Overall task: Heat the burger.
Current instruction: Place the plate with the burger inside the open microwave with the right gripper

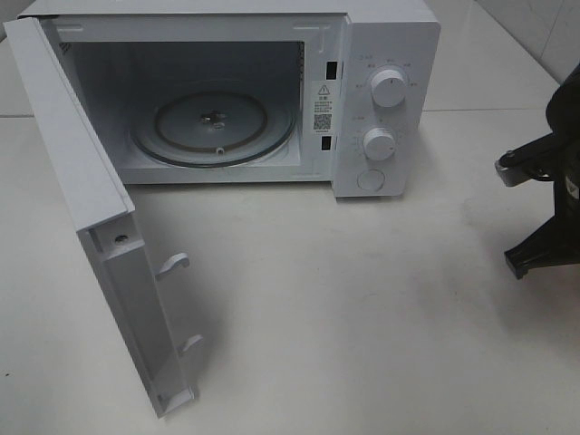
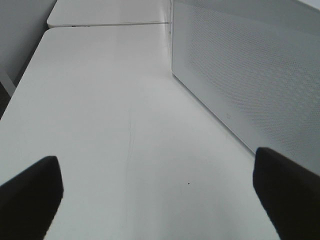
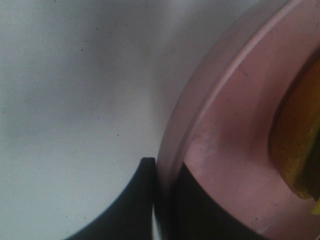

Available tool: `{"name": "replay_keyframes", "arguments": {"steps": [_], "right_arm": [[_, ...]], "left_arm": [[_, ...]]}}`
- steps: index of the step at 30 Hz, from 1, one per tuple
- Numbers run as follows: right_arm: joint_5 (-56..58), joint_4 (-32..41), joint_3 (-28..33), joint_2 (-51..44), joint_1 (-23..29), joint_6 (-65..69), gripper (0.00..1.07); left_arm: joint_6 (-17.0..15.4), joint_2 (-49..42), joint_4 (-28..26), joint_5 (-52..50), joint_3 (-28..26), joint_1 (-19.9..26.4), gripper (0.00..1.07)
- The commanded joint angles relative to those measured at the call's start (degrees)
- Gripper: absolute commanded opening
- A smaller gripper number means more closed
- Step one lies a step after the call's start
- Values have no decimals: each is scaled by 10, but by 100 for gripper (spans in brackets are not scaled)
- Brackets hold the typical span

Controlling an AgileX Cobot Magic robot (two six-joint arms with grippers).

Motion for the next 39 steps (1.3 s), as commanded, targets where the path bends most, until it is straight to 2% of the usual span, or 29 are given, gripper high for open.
{"name": "replay_keyframes", "arguments": {"steps": [1, 16, 28, 35, 39], "right_arm": [[33, -33, 1, -13, 21, 4, 0], [65, -33, 1, -22, 135, 6, 0], [64, -41, 69, -64, 222, 10, 0], [69, -41, 80, -113, 265, 8, 0], [91, -44, 80, -133, 308, -1, 0]], "left_arm": [[-1, -11, -4, -2, 1, -3, 98], [-1, -11, -4, -2, 1, -3, 98], [-1, -11, -4, -2, 1, -3, 98], [-1, -11, -4, -2, 1, -3, 98], [-1, -11, -4, -2, 1, -3, 98]]}}
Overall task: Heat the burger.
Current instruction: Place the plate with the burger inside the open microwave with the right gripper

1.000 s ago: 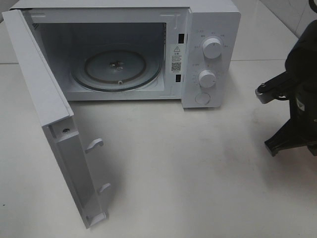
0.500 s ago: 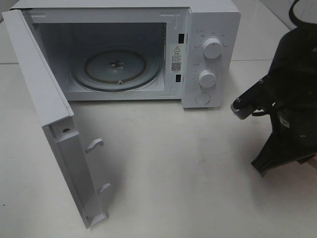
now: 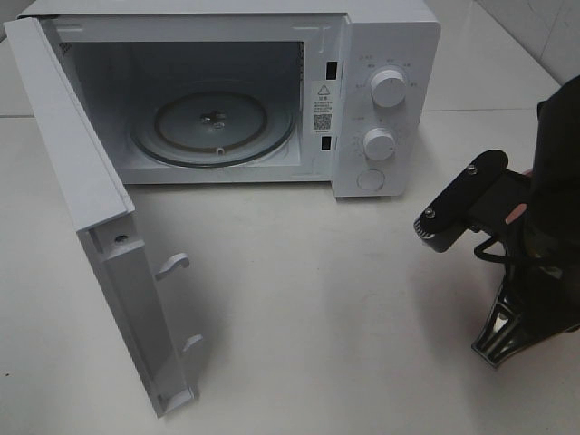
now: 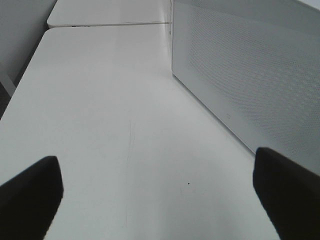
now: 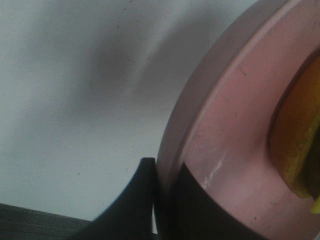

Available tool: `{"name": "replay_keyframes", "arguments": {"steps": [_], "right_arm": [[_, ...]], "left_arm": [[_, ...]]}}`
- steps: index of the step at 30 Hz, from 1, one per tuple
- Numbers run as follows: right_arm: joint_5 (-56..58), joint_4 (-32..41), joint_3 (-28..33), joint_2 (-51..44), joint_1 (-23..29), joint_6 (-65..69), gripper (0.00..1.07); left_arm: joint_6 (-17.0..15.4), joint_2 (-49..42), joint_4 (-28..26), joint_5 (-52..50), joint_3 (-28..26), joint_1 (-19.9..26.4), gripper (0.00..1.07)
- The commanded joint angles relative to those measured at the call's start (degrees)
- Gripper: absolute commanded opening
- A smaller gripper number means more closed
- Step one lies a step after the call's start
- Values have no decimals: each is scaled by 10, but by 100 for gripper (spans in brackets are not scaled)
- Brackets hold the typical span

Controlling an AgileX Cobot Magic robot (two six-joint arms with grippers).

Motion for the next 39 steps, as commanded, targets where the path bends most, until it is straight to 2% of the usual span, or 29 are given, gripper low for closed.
{"name": "replay_keyframes", "arguments": {"steps": [1, 6, 9, 11, 14, 16, 22, 39], "right_arm": [[32, -36, 2, -13, 21, -2, 0], [37, -40, 2, -15, 81, -12, 0], [38, -40, 2, -15, 87, -13, 0], [46, -54, 2, -15, 119, -13, 0], [49, -58, 2, -15, 126, -13, 0], [58, -66, 2, -15, 161, -23, 0], [56, -69, 2, -15, 205, -60, 0], [2, -101, 2, -15, 211, -160, 0]], "left_arm": [[-1, -11, -4, -2, 1, -3, 98], [-1, -11, -4, -2, 1, -3, 98], [-1, -11, -4, -2, 1, -3, 98], [-1, -11, -4, -2, 1, -3, 98], [-1, -11, -4, -2, 1, -3, 98], [-1, -11, -4, -2, 1, -3, 98], [-1, -11, -4, -2, 1, -3, 98], [-1, -11, -4, -2, 1, -3, 98]]}}
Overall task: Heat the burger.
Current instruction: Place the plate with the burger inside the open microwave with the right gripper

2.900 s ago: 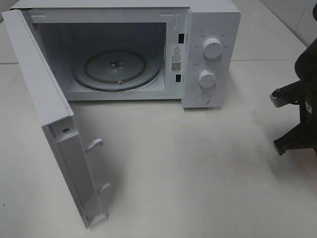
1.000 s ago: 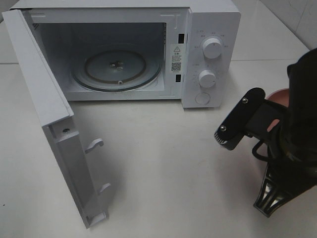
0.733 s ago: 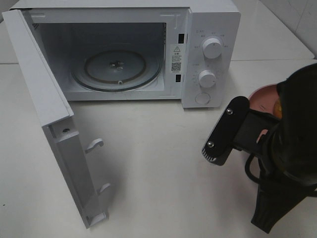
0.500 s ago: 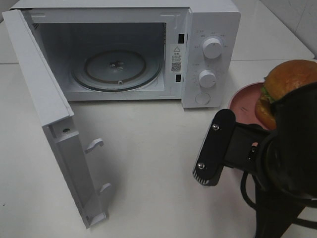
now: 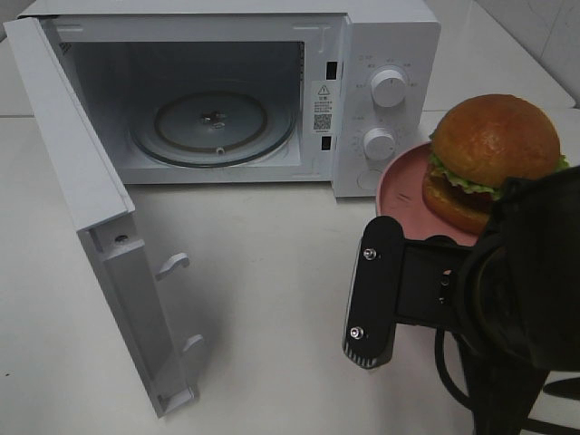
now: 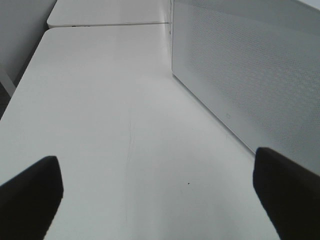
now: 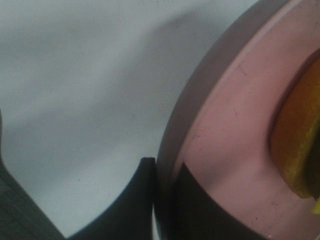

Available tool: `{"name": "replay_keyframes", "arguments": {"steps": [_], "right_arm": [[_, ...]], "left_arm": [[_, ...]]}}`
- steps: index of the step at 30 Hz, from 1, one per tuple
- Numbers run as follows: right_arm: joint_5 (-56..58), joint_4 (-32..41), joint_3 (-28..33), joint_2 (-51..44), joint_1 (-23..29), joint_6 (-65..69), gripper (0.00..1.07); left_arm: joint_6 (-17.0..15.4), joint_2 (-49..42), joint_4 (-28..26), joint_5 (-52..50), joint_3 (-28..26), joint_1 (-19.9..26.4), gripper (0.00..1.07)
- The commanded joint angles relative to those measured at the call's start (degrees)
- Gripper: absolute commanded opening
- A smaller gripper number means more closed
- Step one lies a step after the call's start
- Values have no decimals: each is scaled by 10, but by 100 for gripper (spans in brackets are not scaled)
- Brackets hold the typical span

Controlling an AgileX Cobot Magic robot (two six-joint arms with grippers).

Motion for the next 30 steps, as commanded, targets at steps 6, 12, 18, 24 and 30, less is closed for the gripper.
{"name": "replay_keyframes", "arguments": {"steps": [6, 12, 18, 24, 30], "right_arm": [[-48, -65, 2, -6, 2, -66, 0], [-78, -84, 2, -6, 2, -113, 0], [-107, -85, 2, -6, 2, -163, 1], [-130, -85, 2, -6, 2, -211, 1], [-142, -88, 2, -6, 2, -264, 1]], "left_arm": [[-1, -11, -4, -2, 1, -3, 98], [-1, -11, -4, -2, 1, -3, 98], [-1, -11, -4, -2, 1, -3, 98], [-1, -11, -4, -2, 1, -3, 98], [-1, -11, -4, -2, 1, -3, 98]]}}
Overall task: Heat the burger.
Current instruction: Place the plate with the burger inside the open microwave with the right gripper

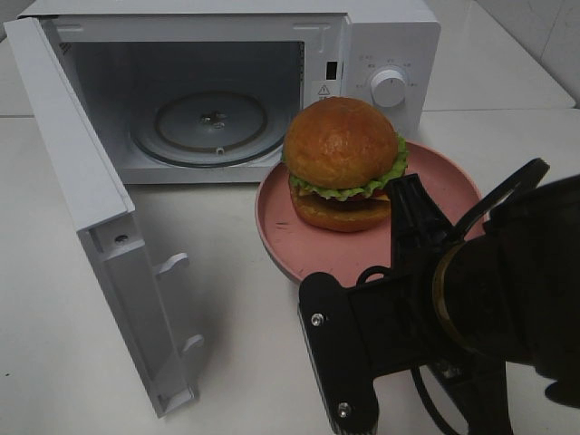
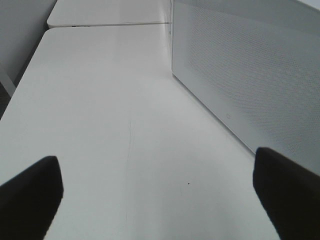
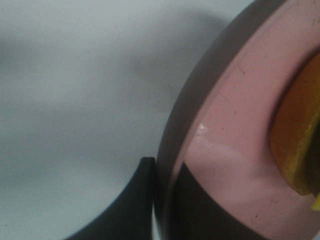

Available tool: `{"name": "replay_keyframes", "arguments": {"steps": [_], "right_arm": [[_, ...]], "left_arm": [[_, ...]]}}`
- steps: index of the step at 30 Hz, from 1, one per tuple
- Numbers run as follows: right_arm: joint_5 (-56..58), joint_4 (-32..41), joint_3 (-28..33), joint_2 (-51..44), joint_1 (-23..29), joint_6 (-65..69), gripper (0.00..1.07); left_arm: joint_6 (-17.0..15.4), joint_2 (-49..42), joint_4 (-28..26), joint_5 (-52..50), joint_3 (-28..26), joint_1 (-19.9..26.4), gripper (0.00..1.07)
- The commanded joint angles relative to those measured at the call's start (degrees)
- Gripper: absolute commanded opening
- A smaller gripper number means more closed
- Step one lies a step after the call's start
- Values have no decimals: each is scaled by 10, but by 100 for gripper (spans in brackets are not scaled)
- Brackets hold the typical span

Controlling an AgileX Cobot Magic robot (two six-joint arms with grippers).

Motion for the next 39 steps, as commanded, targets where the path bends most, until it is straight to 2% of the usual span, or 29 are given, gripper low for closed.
{"name": "replay_keyframes", "arguments": {"steps": [1, 9, 16, 21, 24, 36, 39], "right_arm": [[-2, -42, -1, -6, 2, -14, 1], [-40, -44, -1, -6, 1, -8, 2], [-98, -52, -1, -6, -11, -96, 0], [-146, -52, -2, -6, -71, -149, 0], [-151, -52, -2, -6, -78, -157, 0], [-246, -50, -2, -6, -176, -252, 0], [-250, -50, -2, -6, -181, -256, 0]], "left_arm": [[-1, -11, -4, -2, 1, -3, 98], [-1, -11, -4, -2, 1, -3, 98], [-1, -11, -4, -2, 1, -3, 98], [-1, -11, -4, -2, 1, -3, 98], [-1, -11, -4, -2, 1, -3, 98], [-1, -11, -4, -2, 1, -3, 98], [-1, -11, -4, -2, 1, -3, 98]]}}
